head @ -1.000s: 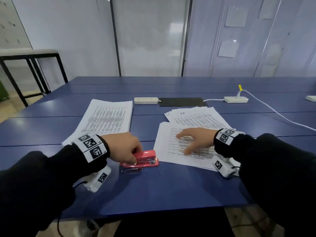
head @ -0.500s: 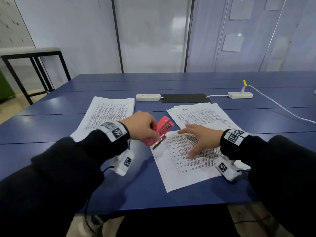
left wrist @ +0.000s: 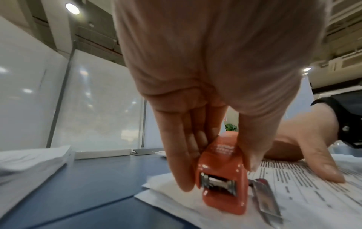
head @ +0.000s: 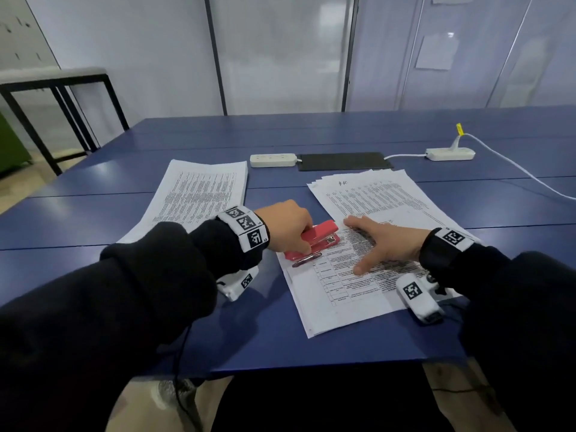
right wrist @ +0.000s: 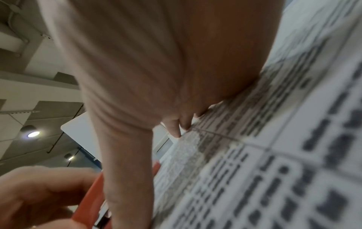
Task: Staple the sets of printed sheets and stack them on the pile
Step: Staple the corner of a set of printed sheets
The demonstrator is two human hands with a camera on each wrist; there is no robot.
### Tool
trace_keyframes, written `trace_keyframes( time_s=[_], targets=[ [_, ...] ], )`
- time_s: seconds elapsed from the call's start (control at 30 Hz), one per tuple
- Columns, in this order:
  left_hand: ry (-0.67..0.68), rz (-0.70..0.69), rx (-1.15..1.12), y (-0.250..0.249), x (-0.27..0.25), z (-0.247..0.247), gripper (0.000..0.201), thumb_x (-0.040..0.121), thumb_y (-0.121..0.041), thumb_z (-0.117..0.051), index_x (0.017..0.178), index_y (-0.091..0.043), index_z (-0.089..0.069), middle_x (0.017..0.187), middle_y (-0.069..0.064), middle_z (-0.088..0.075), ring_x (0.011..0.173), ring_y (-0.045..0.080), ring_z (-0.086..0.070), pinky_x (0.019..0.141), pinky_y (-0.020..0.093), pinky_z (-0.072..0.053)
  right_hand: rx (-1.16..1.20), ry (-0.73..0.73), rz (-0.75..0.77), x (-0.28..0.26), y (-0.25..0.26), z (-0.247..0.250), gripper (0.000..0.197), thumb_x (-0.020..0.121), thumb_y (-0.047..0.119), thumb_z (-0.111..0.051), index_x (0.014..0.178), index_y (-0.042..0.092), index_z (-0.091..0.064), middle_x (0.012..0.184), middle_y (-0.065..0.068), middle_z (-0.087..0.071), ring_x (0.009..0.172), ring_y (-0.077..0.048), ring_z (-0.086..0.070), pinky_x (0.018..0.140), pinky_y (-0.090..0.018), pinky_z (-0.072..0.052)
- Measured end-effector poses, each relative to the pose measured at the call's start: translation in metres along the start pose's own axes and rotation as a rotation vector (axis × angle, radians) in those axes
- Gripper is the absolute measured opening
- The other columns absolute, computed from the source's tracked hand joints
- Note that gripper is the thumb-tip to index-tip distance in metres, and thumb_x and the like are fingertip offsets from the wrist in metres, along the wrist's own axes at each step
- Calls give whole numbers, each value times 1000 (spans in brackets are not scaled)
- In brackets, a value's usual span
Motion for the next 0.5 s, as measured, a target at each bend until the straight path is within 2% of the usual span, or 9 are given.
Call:
trace_keyframes(
  time_s=[0.1, 0.17, 0.23, 0.33, 0.43, 0.5],
  targets=[
    [14, 61, 0, 5, -1, 0, 27, 86, -40, -70, 86, -12, -72, 77, 6, -73, 76, 26, -71, 61, 29, -50, -34, -8, -20, 0, -2, 0, 149, 36, 73, -93, 161, 36, -22, 165, 12, -23, 149, -18, -28, 126, -40, -20],
    [11, 83, -13, 7, -3, -1, 27, 84, -39, -71, 82, -13, -71, 73, 5, -72, 74, 25, -71, 58, 29, -49, -51, -2, -21, 2, -3, -1, 153, 32, 79, -90, 161, 38, -20, 169, 15, -15, 153, -16, -22, 127, -41, -16],
    [0, 58, -1, 5, -3, -1, 24, 85, -38, -70, 84, -14, -70, 75, 5, -71, 75, 25, -69, 57, 27, -46, -48, 6, -20, 2, -4, -1, 151, 34, 77, -91, 161, 39, -19, 170, 16, -10, 155, -15, -17, 128, -39, -14],
    [5, 25, 18, -2, -3, 1, 22, 85, -36, -70, 85, -14, -69, 74, 4, -69, 71, 26, -66, 57, 27, -44, -25, 3, -14, 1, -1, -2, 145, 40, 66, -93, 162, 36, -20, 170, 15, -12, 155, -15, -16, 124, -31, -15],
    [58, 130, -10, 1, -3, 1, 23, 80, -33, -72, 71, -12, -65, 59, 3, -67, 58, 24, -71, 56, 31, -60, -38, 2, -22, 0, 0, -2, 138, 49, 58, -93, 163, 36, -18, 171, 17, -6, 157, -10, -4, 127, -36, -8],
    [67, 162, -23, 3, -4, -1, 23, 78, -31, -72, 67, -13, -64, 55, 3, -65, 55, 24, -73, 57, 33, -62, -50, 4, -30, 0, -1, -2, 135, 52, 55, -93, 163, 36, -18, 171, 17, -4, 157, -6, 3, 129, -39, -3]
  ],
)
Point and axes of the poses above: each hand's wrist, its own x-axis towards the middle knuckle, its own z-axis out of the back of the hand, y = z × x, the point moved 4 cm from there along x, towards the middle knuckle
